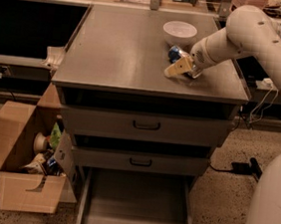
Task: Place redbull can into bottom drawer
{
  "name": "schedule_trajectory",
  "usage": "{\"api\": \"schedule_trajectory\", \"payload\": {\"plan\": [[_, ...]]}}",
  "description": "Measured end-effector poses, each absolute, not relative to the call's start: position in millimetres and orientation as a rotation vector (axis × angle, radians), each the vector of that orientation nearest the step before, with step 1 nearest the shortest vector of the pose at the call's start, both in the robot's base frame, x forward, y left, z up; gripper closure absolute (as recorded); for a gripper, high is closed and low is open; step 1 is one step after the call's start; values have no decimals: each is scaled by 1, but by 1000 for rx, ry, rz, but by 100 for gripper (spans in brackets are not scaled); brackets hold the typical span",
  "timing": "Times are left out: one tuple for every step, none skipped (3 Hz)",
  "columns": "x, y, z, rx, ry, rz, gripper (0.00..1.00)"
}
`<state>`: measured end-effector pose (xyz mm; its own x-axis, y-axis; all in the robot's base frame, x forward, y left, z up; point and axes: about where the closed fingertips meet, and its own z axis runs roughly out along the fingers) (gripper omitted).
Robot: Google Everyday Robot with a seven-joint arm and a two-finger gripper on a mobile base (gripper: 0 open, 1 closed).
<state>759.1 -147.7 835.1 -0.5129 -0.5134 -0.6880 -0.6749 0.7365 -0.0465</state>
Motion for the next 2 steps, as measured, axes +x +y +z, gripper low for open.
{"api": "schedule_trajectory", "payload": {"plan": [[758,-150,846,-868,2190,312,46],[751,-145,873,-874,2094,376,71]]}}
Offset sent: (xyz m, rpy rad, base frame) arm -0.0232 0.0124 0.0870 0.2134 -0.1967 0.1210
